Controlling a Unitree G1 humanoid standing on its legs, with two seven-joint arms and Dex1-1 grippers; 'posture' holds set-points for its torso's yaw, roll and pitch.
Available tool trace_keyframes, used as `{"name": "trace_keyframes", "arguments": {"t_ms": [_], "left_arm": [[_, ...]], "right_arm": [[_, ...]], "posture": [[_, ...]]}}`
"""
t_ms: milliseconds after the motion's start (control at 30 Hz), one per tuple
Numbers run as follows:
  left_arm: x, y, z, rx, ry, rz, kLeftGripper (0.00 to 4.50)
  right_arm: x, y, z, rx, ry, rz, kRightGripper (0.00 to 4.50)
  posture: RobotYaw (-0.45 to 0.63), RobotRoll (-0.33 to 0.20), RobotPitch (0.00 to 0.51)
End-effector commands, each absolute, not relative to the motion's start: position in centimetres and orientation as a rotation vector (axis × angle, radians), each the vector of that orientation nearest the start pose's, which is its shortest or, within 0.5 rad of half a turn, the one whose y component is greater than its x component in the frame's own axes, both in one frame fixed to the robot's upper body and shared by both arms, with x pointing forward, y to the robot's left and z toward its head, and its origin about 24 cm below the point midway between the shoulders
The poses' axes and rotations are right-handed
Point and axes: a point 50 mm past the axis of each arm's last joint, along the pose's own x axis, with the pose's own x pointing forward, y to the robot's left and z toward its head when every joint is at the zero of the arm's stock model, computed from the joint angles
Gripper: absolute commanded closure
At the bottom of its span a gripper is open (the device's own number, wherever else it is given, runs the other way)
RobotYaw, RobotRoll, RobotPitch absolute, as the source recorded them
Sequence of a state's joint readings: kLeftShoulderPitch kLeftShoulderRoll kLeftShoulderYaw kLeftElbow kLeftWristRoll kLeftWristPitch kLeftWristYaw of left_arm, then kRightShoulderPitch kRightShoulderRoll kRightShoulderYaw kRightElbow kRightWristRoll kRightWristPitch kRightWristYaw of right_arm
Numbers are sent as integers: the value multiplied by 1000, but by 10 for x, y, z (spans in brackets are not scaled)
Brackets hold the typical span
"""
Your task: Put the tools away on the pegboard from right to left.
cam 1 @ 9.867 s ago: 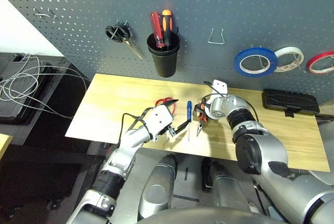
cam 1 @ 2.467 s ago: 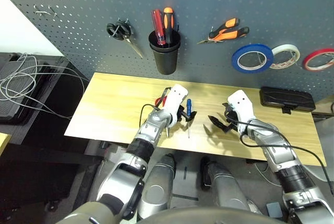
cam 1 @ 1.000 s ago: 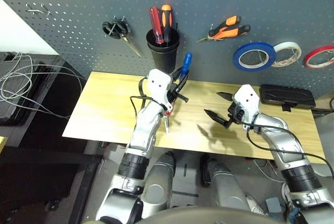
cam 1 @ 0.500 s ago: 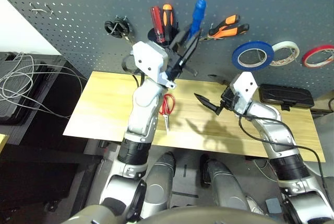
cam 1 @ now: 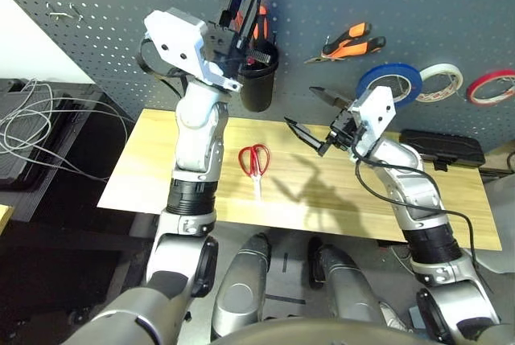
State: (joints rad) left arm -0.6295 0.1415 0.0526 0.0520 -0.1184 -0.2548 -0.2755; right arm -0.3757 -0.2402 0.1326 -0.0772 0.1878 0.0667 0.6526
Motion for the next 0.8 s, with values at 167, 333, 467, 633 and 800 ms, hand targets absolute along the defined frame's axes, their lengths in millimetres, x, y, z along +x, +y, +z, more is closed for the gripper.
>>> {"name": "trace_keyframes", "arguments": {"t_ms": [167, 333, 467, 633, 800], "left_arm": [[318, 115, 210, 152, -722, -421, 2271], [317, 112, 211, 171, -738, -427, 603], [311, 109, 221, 199, -813, -441, 22], [292, 92, 230, 291, -916, -561, 22], [282, 76, 211, 359, -837, -702, 22]], "right_arm": [[289, -104, 141, -187, -286, 873, 0], [291, -106, 140, -192, -283, 861, 0], [292, -110, 136, -200, -268, 847, 0], [291, -126, 118, -210, -200, 796, 0], [293, -154, 85, -234, -61, 677, 0]], "posture": [[158, 0, 234], [158, 0, 230], [157, 0, 229], [157, 0, 232], [156, 0, 239]]}}
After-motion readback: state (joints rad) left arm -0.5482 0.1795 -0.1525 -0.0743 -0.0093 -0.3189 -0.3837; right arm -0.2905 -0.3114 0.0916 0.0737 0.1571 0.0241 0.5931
